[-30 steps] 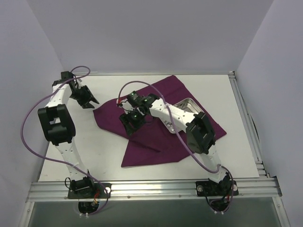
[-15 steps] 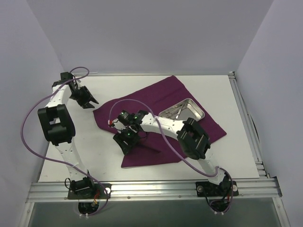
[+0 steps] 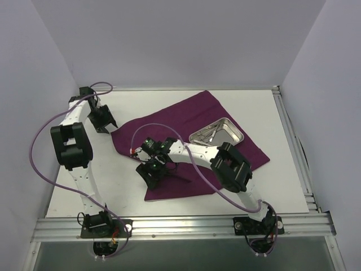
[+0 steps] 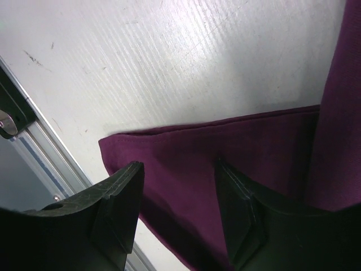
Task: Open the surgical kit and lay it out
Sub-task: Smooth out the surgical kit at the center of the board.
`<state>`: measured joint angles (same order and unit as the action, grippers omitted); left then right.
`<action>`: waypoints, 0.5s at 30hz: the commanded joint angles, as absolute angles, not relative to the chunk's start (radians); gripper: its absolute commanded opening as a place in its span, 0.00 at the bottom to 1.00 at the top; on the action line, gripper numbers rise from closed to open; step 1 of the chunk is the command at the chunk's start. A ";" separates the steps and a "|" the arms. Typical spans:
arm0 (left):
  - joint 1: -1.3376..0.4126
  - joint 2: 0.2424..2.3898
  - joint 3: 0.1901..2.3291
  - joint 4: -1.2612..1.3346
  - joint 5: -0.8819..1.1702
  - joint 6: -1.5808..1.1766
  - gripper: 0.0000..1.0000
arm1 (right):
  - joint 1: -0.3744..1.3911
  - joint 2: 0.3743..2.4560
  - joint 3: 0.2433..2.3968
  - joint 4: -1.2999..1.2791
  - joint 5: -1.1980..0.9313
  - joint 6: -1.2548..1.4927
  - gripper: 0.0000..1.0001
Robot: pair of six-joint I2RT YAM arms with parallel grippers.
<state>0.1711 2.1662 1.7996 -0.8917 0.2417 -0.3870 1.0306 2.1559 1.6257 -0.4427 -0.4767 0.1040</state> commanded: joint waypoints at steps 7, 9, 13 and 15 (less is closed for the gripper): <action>0.097 2.218 1.778 -0.867 0.075 -0.368 0.63 | 1.039 2.046 1.563 -0.430 -0.451 0.120 0.52; 0.091 2.243 1.784 -0.884 0.049 -0.370 0.62 | 1.039 2.034 1.555 -0.426 -0.448 0.124 0.52; 0.086 2.264 1.770 -0.884 -0.015 -0.376 0.60 | 1.039 2.020 1.566 -0.433 -0.445 0.127 0.52; 0.090 2.296 1.788 -0.903 -0.029 -0.377 0.55 | 1.039 2.019 1.575 -0.439 -0.449 0.121 0.52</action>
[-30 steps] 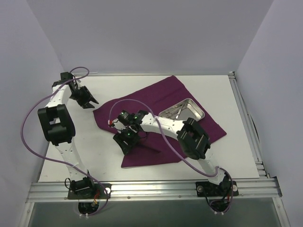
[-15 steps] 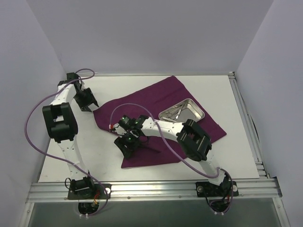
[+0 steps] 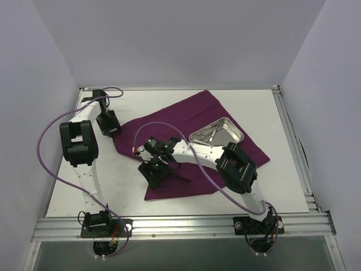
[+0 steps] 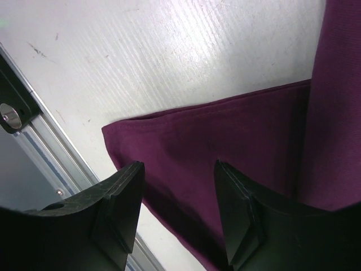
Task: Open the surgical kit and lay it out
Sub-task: Smooth out the surgical kit at the center of the board.
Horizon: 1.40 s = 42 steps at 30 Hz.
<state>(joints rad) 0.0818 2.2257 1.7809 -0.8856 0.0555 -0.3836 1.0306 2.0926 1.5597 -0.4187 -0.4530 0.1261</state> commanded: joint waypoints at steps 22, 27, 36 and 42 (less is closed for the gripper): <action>0.110 2.284 1.809 -0.865 0.072 -0.385 0.02 | 1.141 2.023 1.554 -0.465 -0.509 0.049 0.54; 0.112 2.299 1.818 -0.871 0.080 -0.390 0.02 | 1.150 2.046 1.557 -0.456 -0.468 0.035 0.54; 0.121 2.327 1.836 -0.893 0.083 -0.400 0.02 | 1.175 2.111 1.606 -0.494 -0.453 0.008 0.53; 0.127 2.353 1.850 -0.913 0.083 -0.410 0.02 | 1.200 2.128 1.582 -0.512 -0.419 -0.020 0.48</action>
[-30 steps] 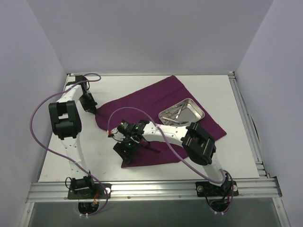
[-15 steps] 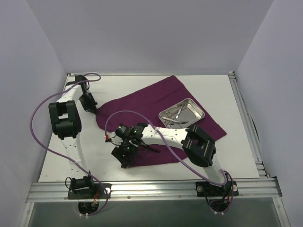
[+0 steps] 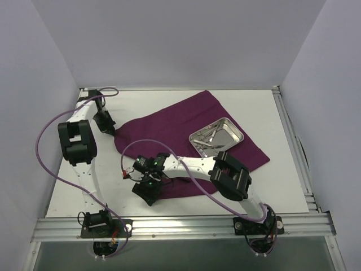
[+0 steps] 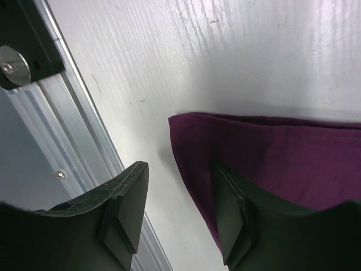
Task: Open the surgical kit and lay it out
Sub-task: Smooth out the surgical kit at the center of the board.
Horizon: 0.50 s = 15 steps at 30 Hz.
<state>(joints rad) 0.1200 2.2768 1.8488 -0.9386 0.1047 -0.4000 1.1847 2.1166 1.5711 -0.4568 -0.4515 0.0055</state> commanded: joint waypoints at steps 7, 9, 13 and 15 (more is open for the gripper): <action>0.133 2.361 1.861 -0.927 0.080 -0.410 0.02 | 1.236 2.103 1.540 -0.499 -0.258 0.000 0.34; 0.135 2.364 1.858 -0.928 0.080 -0.410 0.02 | 1.243 2.080 1.534 -0.491 -0.206 0.026 0.20; 0.140 2.367 1.848 -0.928 0.074 -0.416 0.02 | 1.253 2.016 1.513 -0.494 -0.219 0.035 0.00; 0.143 2.368 1.848 -0.930 0.074 -0.416 0.02 | 1.256 1.951 1.483 -0.491 -0.270 0.046 0.00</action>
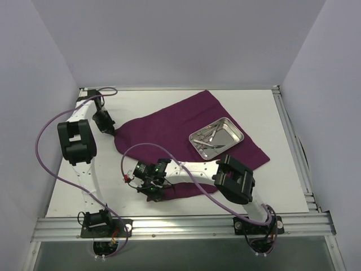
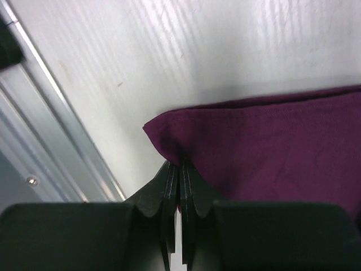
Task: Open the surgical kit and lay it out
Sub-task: Smooth out the surgical kit at the center of the board.
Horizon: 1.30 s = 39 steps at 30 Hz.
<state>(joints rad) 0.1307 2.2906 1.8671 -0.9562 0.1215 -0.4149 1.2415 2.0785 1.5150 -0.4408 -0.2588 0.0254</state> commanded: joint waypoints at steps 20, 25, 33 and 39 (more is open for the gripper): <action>0.153 2.402 1.916 -0.980 0.071 -0.393 0.02 | 1.250 1.660 1.371 -0.589 -0.580 0.072 0.00; 0.153 2.396 1.919 -0.988 0.066 -0.391 0.02 | 1.246 1.621 1.351 -0.647 -0.635 0.052 0.00; 0.153 2.382 1.927 -1.008 0.052 -0.379 0.02 | 1.246 1.543 1.255 -0.634 -0.686 0.067 0.00; 0.153 2.364 1.911 -1.009 0.052 -0.373 0.02 | 1.246 1.537 1.226 -0.653 -0.709 0.063 0.00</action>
<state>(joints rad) 0.1394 2.3268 1.9289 -1.0145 0.1417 -0.4065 1.2491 1.5738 1.2354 -0.5991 -0.6529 0.0620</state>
